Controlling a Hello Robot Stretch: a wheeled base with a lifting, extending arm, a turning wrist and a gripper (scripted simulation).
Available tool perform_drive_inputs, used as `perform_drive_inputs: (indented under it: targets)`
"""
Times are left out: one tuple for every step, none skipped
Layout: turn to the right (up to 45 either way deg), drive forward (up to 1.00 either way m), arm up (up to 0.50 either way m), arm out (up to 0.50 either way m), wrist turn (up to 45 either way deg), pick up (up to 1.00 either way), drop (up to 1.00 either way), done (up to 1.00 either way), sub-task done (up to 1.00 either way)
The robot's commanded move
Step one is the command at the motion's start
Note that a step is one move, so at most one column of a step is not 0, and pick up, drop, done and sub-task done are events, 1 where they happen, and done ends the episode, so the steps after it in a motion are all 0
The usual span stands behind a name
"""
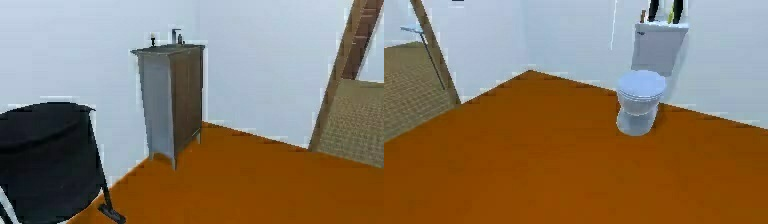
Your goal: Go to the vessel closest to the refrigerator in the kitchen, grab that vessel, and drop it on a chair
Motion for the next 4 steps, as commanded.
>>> perform_drive_inputs:
  targets:
    - [45.0, 0.0, 0.0, 0.0, 0.0, 0.0, 0.0, 0.0, 0.0]
    - [0.0, 1.0, 0.0, 0.0, 0.0, 0.0, 0.0, 0.0, 0.0]
    - [3.0, 0.0, 0.0, 0.0, 0.0, 0.0, 0.0, 0.0, 0.0]
    - [0.0, 1.0, 0.0, 0.0, 0.0, 0.0, 0.0, 0.0, 0.0]
